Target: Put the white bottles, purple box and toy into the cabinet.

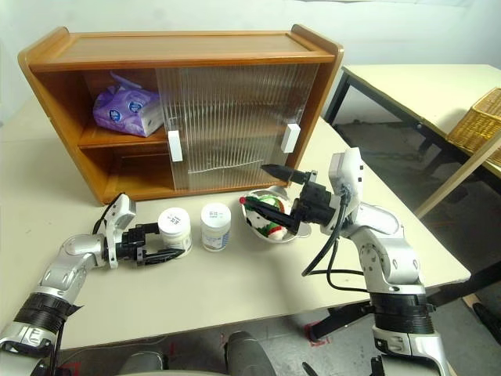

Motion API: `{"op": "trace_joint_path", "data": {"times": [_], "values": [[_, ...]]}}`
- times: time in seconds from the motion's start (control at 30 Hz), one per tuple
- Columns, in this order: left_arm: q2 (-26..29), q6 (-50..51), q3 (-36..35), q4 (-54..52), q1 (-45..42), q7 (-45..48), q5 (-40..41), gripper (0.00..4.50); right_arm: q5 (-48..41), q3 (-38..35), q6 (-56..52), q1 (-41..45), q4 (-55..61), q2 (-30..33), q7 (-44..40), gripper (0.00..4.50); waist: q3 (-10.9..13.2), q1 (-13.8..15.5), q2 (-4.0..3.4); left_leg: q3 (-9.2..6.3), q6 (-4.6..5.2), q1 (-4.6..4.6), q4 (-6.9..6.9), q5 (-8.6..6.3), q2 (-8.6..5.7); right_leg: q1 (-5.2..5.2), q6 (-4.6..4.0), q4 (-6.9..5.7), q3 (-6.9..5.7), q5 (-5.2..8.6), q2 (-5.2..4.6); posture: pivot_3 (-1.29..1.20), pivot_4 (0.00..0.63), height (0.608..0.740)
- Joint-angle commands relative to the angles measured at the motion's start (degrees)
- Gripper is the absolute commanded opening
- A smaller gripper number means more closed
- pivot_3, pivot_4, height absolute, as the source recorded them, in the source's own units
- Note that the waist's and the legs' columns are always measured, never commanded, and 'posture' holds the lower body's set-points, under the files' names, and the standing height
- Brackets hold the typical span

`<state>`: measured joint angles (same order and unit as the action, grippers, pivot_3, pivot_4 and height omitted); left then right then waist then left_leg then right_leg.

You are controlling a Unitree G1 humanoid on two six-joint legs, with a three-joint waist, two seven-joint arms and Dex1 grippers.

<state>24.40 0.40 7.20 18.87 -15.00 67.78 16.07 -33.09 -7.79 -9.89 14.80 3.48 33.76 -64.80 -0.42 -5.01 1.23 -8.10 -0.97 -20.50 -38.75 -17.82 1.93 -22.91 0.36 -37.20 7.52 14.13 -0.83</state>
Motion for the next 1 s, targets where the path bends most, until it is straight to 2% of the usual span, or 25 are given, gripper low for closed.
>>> {"op": "trace_joint_path", "data": {"times": [0.03, 0.37, 0.63, 1.0], "values": [[-0.43, 1.33, -2.94, -3.47, 0.14, -2.69, 2.49, 3.07, 0.76, 0.77, 0.72, 0.12, -0.82, -0.4, -0.29, 4.5, 0.0, 0.01, 0.0, 0.0, 0.0, 0.0, 0.0, 0.0, 0.0, 0.0, 0.0, 0.0, 0.0, 0.0, 0.0, -0.18, 0.0, 0.74], [-1.1, 7.38, -11.45, -9.67, 0.73, -16.71, 5.54, 3.07, 1.07, 1.31, 1.85, 0.19, -2.29, -1.11, -1.77, 4.5, 0.0, 0.18, 0.0, 0.03, -0.01, -0.01, 0.0, 0.01, 0.0, 0.04, 0.01, 0.01, -0.01, 0.0, 0.0, -0.16, 0.0, 0.74], [-3.67, 9.82, -13.3, -6.55, -2.12, -28.6, 3.08, 3.07, 1.1, 1.63, 2.02, 0.48, -2.74, -1.29, -2.47, 4.5, 0.0, 0.57, 0.01, 0.03, -0.02, 0.02, -0.03, 0.02, 0.0, 0.07, 0.01, 0.0, -0.01, -0.01, 0.01, -0.15, 0.0, 0.74], [-6.76, 11.98, -13.82, -2.62, -6.8, -38.67, 1.09, 3.07, 1.16, 1.84, 2.36, 0.35, -2.56, -1.28, -2.02, 4.5, 0.0, 1.0, 0.01, 0.03, -0.05, 0.14, -0.09, 0.04, 0.0, 0.24, 0.08, 0.01, 0.0, -0.08, 0.0, -0.16, 0.0, 0.74]]}}
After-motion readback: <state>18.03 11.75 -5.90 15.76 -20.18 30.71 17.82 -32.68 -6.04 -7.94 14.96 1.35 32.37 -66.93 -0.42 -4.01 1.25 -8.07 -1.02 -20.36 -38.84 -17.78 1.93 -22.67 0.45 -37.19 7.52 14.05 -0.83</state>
